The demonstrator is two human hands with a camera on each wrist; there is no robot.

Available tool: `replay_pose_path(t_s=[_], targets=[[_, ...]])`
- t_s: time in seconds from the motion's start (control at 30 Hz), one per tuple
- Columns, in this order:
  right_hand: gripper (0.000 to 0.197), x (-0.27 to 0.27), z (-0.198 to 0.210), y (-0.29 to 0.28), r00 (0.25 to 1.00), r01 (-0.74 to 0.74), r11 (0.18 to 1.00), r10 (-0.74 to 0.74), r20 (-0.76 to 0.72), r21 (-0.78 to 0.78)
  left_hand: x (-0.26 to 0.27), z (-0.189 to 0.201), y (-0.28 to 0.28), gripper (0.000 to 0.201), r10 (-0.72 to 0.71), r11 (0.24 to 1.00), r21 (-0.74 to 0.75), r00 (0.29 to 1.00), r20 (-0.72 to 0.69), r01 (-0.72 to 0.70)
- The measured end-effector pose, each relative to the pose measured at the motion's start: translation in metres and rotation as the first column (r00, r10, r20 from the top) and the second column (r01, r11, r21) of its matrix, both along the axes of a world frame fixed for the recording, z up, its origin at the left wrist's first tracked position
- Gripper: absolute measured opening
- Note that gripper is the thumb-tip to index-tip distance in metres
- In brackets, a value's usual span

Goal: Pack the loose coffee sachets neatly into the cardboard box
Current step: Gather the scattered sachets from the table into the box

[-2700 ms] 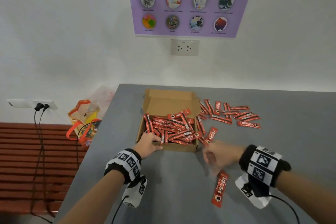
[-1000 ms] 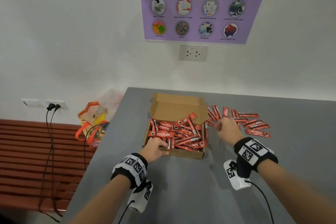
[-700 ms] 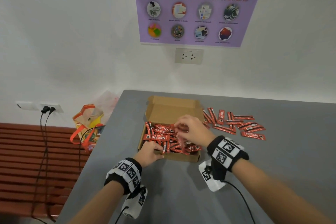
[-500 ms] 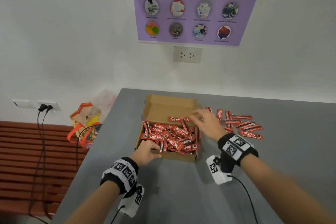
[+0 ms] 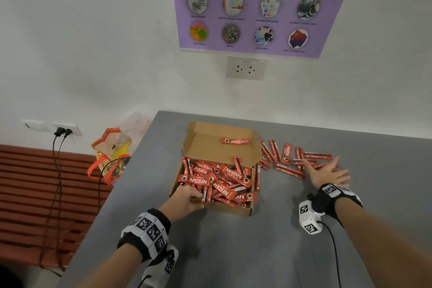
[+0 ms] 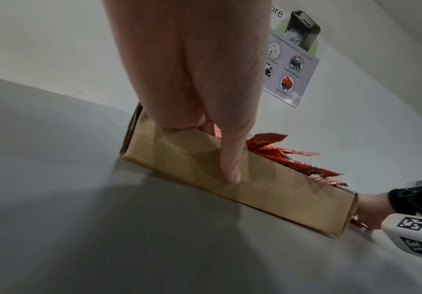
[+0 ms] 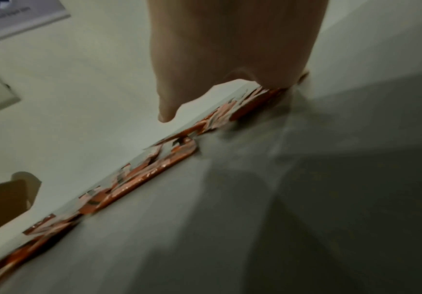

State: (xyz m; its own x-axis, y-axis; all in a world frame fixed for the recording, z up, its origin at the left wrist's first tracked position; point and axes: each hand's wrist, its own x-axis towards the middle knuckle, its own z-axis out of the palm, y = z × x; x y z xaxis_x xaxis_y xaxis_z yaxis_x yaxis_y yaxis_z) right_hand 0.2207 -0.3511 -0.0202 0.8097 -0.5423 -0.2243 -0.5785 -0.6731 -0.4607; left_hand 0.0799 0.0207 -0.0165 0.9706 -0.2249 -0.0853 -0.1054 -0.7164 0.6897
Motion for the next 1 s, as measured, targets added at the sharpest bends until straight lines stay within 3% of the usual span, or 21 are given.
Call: replay_pose_path(t_s=[0.17, 0.3, 0.53, 0.63, 0.8, 0.9, 1.0], targets=[[0.098, 0.024, 0.004, 0.009, 0.981, -0.192, 0.981, 0.192, -0.042, -0.008, 0.001, -0.002, 0.000, 0.016, -0.006, 1.000, 0.005, 1.000, -0.027, 0.007], [0.097, 0.037, 0.008, 0.024, 0.909, -0.412, 0.911, 0.408, -0.091, -0.034, 0.002, -0.003, -0.001, 0.019, 0.004, 1.000, -0.005, 0.999, -0.040, -0.004], [0.101, 0.028, -0.003, 0.064, 0.648, -0.762, 0.623, 0.739, -0.187, -0.177, 0.002, -0.003, 0.000, 0.019, 0.015, 1.000, -0.016, 0.999, -0.040, -0.015], [0.089, 0.017, -0.008, 0.071, 0.613, -0.787, 0.583, 0.775, -0.152, -0.199, 0.001, -0.003, 0.000, 0.018, 0.019, 1.000, -0.017, 0.998, -0.052, -0.020], [0.052, -0.005, 0.001, 0.084, 0.593, -0.790, 0.542, 0.794, -0.132, -0.287, 0.000, 0.000, -0.002, 0.017, 0.020, 1.000, -0.018, 0.999, -0.034, -0.021], [0.057, -0.013, 0.005, 0.096, 0.574, -0.802, 0.527, 0.810, -0.117, -0.282, 0.000, 0.001, -0.001, 0.018, 0.006, 1.000, -0.030, 1.000, -0.028, -0.007], [0.055, -0.015, 0.006, 0.101, 0.594, -0.790, 0.573, 0.803, -0.042, -0.220, -0.001, 0.003, -0.001, 0.017, -0.013, 0.999, -0.034, 1.000, -0.008, 0.012]])
